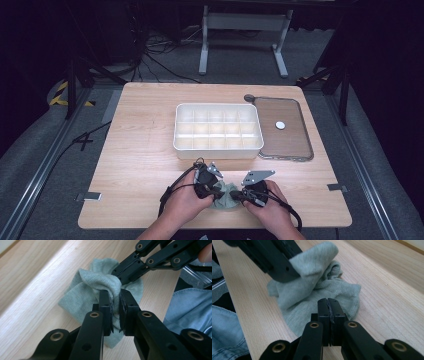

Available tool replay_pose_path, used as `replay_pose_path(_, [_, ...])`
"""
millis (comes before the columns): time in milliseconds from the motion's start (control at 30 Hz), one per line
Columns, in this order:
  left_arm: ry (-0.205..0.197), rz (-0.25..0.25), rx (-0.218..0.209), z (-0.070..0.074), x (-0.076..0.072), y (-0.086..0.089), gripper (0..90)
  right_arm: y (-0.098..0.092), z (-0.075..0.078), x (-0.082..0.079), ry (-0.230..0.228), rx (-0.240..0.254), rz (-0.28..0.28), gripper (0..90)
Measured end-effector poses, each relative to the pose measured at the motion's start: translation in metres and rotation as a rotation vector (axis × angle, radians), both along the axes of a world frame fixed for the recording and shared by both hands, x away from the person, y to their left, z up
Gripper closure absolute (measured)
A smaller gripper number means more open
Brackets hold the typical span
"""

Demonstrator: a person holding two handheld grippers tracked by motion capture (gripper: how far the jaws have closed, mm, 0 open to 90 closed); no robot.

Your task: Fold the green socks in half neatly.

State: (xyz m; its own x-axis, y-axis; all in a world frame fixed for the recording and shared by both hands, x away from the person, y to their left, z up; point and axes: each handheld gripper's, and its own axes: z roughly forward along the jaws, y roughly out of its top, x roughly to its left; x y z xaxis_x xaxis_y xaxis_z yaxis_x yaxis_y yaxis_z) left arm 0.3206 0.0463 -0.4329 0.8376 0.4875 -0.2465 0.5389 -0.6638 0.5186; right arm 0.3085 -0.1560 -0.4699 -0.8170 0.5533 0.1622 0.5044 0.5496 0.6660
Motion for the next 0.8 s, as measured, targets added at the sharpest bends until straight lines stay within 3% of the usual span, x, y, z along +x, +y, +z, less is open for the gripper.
replay_pose_path(100, [0.012,-0.008,-0.036,-0.003,0.001,-0.001,76.3,0.000,0.000,0.000,0.001,0.003,-0.001,89.9])
replay_pose_path(133, [0.013,-0.021,-0.046,-0.003,0.000,-0.001,69.7,0.000,0.000,0.000,0.001,0.002,0.000,89.9])
replay_pose_path(200, [0.015,-0.017,-0.087,0.000,-0.002,0.000,55.8,0.000,0.000,0.000,0.000,0.002,0.000,89.9])
replay_pose_path(300, [0.011,-0.008,-0.171,0.009,-0.003,0.008,52.1,-0.001,0.000,0.000,0.003,0.002,0.002,89.8])
replay_pose_path(367, [-0.012,0.027,-0.146,0.015,-0.004,0.015,52.8,-0.001,0.001,0.000,0.008,-0.004,0.003,89.5])
replay_pose_path(467, [-0.017,0.056,-0.073,0.015,-0.006,0.016,51.8,-0.003,0.002,0.000,0.005,-0.010,0.006,89.0])
replay_pose_path(633, [0.058,0.029,0.062,0.005,-0.012,0.005,58.0,-0.001,0.002,0.000,0.006,-0.015,0.005,89.3])
replay_pose_path(733, [0.053,0.032,0.088,0.001,-0.011,0.003,69.3,-0.002,0.002,0.000,0.008,-0.011,0.005,89.3])
replay_pose_path(800, [0.065,0.023,0.064,0.000,-0.010,0.002,83.2,-0.002,0.001,0.001,0.008,-0.010,0.006,89.4])
